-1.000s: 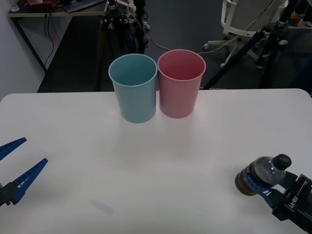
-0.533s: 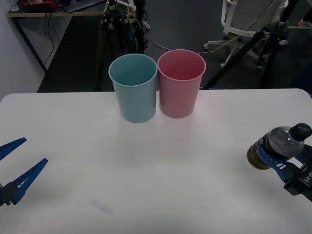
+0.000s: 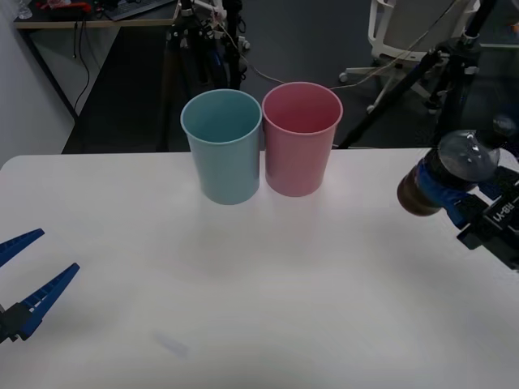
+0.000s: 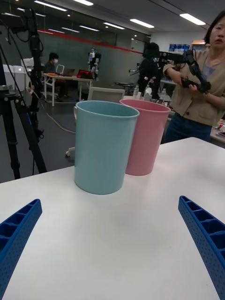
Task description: Grasp the object on the table and drop it into the matching bin: aluminum can to the light blue bin, PET bottle to the pink bin.
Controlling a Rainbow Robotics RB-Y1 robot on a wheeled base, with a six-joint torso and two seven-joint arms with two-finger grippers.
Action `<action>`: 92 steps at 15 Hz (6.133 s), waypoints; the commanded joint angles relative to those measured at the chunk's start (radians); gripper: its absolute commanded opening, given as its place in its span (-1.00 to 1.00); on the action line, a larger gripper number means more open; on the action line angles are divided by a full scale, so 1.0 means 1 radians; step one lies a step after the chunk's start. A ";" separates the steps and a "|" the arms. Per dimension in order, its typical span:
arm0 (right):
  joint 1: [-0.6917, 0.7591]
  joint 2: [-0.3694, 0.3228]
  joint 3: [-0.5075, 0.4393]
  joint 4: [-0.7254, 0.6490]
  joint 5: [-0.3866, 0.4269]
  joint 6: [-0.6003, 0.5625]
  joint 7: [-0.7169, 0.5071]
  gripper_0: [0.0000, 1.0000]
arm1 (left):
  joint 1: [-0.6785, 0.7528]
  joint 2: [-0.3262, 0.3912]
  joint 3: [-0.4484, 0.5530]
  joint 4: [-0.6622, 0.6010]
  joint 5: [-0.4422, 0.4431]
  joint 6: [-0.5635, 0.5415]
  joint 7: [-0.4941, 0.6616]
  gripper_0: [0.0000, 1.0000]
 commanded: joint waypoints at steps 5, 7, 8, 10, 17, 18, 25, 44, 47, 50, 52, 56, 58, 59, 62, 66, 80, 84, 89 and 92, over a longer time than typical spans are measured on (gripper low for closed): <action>-0.235 -0.197 0.144 -0.061 -0.039 0.324 -0.133 -1.00 | 0.000 0.000 0.000 0.000 0.000 0.000 0.000 1.00; -0.321 -0.233 0.200 -0.047 -0.043 0.396 -0.193 -1.00 | 0.000 0.000 0.000 0.000 0.000 0.000 0.000 1.00; -0.391 -0.241 0.247 -0.018 -0.046 0.427 -0.216 -1.00 | 0.000 0.000 0.000 0.000 0.000 0.000 0.000 1.00; -0.502 -0.241 0.313 0.051 -0.058 0.439 -0.220 -1.00 | 0.000 0.000 0.000 0.000 0.000 0.000 0.000 1.00; -0.883 -0.178 0.585 0.322 -0.098 0.478 -0.242 -1.00 | 0.000 0.000 0.000 0.000 0.000 0.000 0.000 1.00; -0.916 -0.160 0.608 0.358 -0.097 0.479 -0.242 -1.00 | 0.000 0.000 0.000 0.000 0.000 0.000 0.000 1.00; -1.055 0.004 0.647 0.612 -0.052 0.485 -0.222 -1.00 | 0.000 0.000 0.000 0.000 0.000 0.000 0.000 1.00; -1.078 0.110 0.655 0.674 0.035 0.516 -0.225 1.00 | 0.000 0.000 0.000 0.000 0.000 0.000 0.000 1.00; -1.077 0.110 0.654 0.654 0.031 0.530 -0.228 1.00 | 0.000 0.000 0.000 0.000 0.000 0.000 0.000 1.00; -1.077 0.110 0.655 0.643 0.026 0.538 -0.228 1.00 | 0.000 0.000 0.000 0.000 0.000 0.000 0.000 1.00; -1.075 0.110 0.655 0.637 0.026 0.538 -0.228 1.00 | 0.000 0.000 0.000 0.000 0.000 0.000 0.000 1.00; -1.038 0.086 0.654 0.577 0.023 0.541 -0.220 1.00 | 0.000 0.000 0.000 0.000 0.000 0.000 0.000 1.00; -0.985 0.024 0.652 0.469 -0.002 0.542 -0.217 1.00 | 0.000 0.000 0.000 0.000 0.000 0.000 0.000 1.00; -0.954 -0.009 0.652 0.414 -0.037 0.542 -0.207 1.00 | 0.000 0.000 0.000 0.000 0.000 0.000 0.000 1.00; -0.839 -0.140 0.634 0.241 -0.167 0.542 -0.078 1.00 | 0.000 0.000 0.000 0.000 0.000 0.000 0.000 1.00; -0.637 -0.221 0.523 0.078 -0.253 0.524 0.020 1.00 | 0.000 0.000 0.000 0.000 0.000 0.000 0.000 1.00; -0.029 -0.095 0.106 0.061 0.012 -0.030 -0.079 1.00 | 0.000 0.000 0.000 0.000 0.000 0.000 0.000 1.00; 0.084 0.009 -0.018 0.065 0.181 -0.171 -0.124 1.00 | 0.000 0.000 0.000 0.000 0.000 0.000 0.000 1.00; 0.158 0.070 -0.058 0.066 0.245 -0.246 -0.128 1.00 | 0.000 0.000 0.000 0.000 0.000 0.000 0.000 1.00; 0.176 0.087 -0.063 0.066 0.268 -0.285 -0.145 1.00 | 0.000 0.000 0.000 0.000 0.000 0.000 0.000 1.00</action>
